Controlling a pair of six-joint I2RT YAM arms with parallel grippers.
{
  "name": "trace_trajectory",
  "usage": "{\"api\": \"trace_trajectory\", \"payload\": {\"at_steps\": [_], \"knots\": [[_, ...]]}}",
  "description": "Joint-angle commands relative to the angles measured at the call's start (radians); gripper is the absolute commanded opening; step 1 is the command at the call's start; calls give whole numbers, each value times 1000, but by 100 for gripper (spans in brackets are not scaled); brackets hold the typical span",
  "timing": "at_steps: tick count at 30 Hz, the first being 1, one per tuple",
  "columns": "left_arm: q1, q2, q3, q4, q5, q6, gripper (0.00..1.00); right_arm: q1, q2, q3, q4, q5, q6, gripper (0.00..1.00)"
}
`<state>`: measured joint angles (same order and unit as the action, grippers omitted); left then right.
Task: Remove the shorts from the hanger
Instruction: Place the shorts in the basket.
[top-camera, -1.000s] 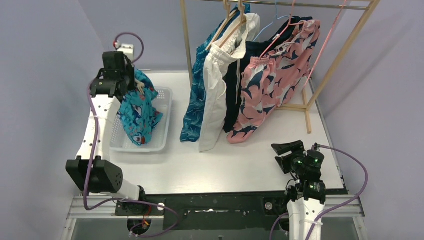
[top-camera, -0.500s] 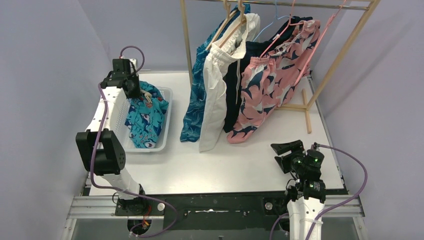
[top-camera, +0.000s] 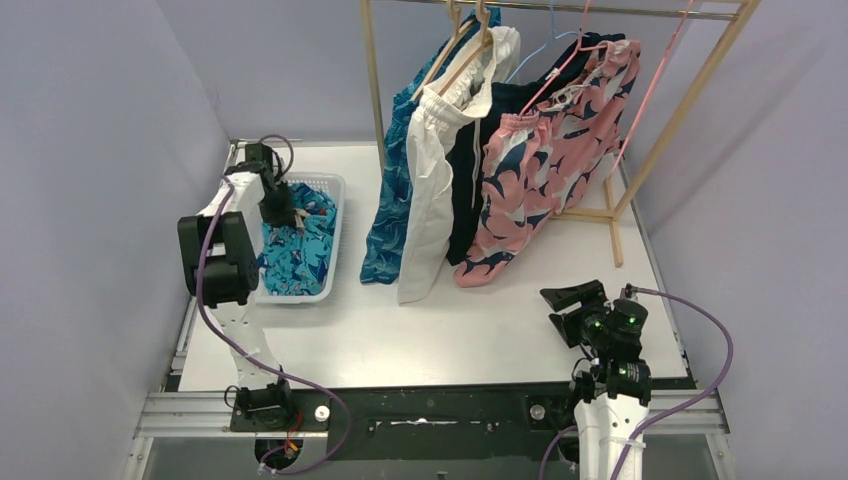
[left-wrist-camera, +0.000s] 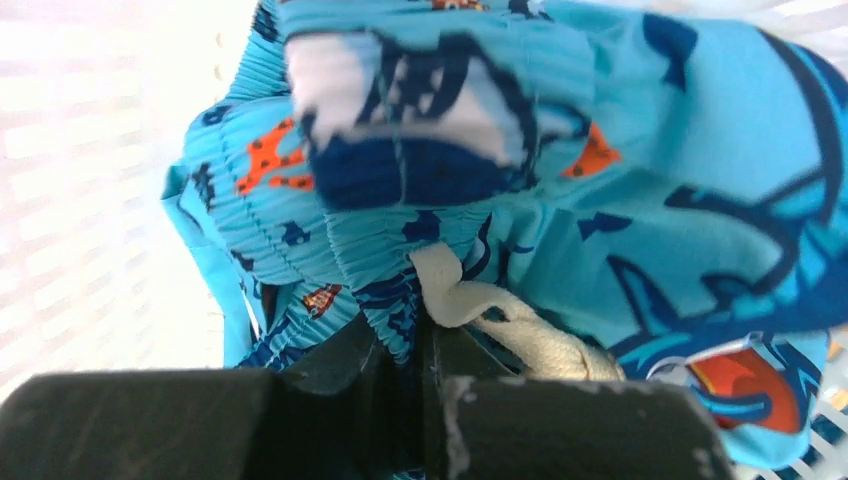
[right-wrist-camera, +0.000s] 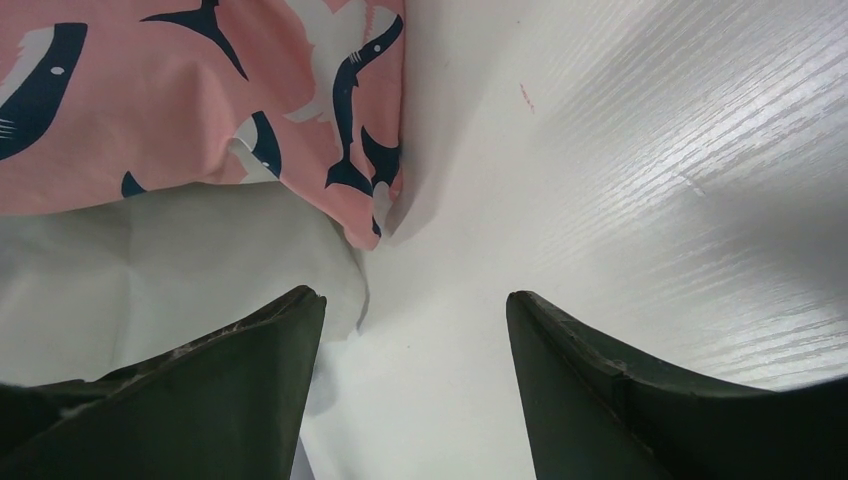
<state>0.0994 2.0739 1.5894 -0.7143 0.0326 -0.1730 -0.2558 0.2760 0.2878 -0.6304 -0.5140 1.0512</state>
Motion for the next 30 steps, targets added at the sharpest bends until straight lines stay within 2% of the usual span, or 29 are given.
{"api": "trace_trajectory", "payload": {"at_steps": [1,6,8,13,17,19,23,26,30], "knots": [[19,-78,73,22,16,-37,1,-7,5,19,22,-13,-36,68],[36,-222,71,43,-30,-40,53,-6,14,23,27,-4,-33,68],[40,-271,55,36,-38,-36,61,-5,19,25,30,-4,-30,68],[42,-393,-31,71,38,-43,62,-5,25,27,30,-8,-32,69],[33,-416,-131,197,321,-71,62,-7,25,25,27,-12,-26,68],[24,-376,-164,237,405,-103,60,-7,26,26,29,-18,-19,68],[10,-251,-234,297,432,-158,57,-5,24,46,6,-22,-25,69],[10,-173,-281,307,361,-181,56,-6,15,65,-27,-13,-42,69],[17,-146,-287,286,345,-176,56,-6,-10,84,-64,1,-49,69]]}}
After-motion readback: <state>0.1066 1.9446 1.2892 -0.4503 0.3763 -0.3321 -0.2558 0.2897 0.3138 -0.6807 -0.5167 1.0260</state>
